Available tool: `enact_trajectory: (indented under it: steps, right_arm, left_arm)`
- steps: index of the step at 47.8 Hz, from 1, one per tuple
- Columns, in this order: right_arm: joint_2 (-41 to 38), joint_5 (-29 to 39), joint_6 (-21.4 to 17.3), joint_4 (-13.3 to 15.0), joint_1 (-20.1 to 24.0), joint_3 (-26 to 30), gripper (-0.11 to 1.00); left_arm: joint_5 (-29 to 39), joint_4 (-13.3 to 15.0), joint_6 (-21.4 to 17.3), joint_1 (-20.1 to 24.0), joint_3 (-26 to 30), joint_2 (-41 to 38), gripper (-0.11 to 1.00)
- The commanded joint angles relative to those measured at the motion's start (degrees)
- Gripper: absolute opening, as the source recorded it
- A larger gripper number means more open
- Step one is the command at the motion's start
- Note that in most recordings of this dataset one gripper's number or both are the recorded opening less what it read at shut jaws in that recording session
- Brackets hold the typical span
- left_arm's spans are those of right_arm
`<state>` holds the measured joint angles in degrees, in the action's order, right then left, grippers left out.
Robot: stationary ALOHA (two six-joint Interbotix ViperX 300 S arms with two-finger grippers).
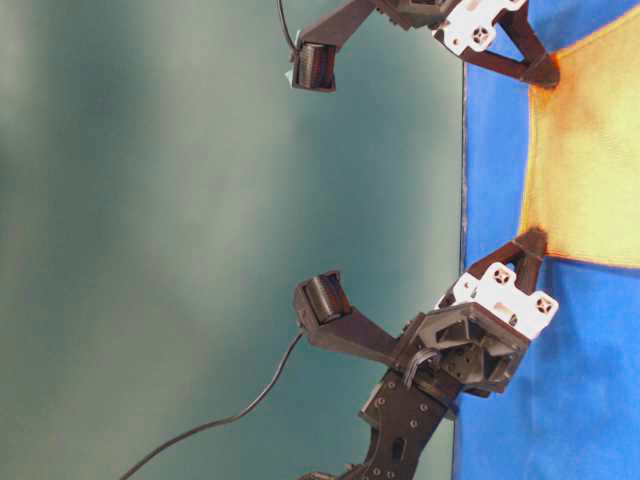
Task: Fold the orange towel.
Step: 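Move both grippers to the strip's top corners and pinch them, then pull the top corners down over the bottom half, folding again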
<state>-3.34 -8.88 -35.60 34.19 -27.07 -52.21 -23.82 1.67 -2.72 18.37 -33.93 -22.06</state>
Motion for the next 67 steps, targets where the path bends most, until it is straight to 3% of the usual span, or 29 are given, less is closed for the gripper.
enact_trajectory:
  steps: [1, 13, 22, 41, 54, 67]
  right_arm:
    - [1.0, 0.3, 0.1, -0.1, -0.3, 1.0, 0.03]
    - [1.8, 2.0, 0.5, 0.2, -2.8, 2.4, 0.03]
    - [1.8, 2.2, 2.9, 0.2, -5.9, 3.9, 0.03]
    - [2.3, 2.1, 3.4, 0.1, -6.1, 4.9, 0.03]
    - [8.3, 3.2, 2.6, -0.6, -3.3, 1.8, 0.03]
    - [17.8, 7.3, 2.5, -3.9, 4.4, -2.3, 0.03]
  left_arm:
    - [-0.3, -0.2, -0.1, 0.4, 0.5, 1.9, 0.01]
    - [-0.3, -0.2, -2.5, 3.3, 1.1, 3.1, 0.01]
    - [-0.2, -0.2, -2.6, 4.7, 2.0, 3.1, 0.01]
    - [0.1, -0.2, -2.8, 4.8, 1.8, 4.1, 0.01]
    - [2.9, -0.2, -4.3, 2.6, 0.7, 8.7, 0.01]
    - [5.4, -0.2, -5.4, -2.3, -2.6, 15.6, 0.01]
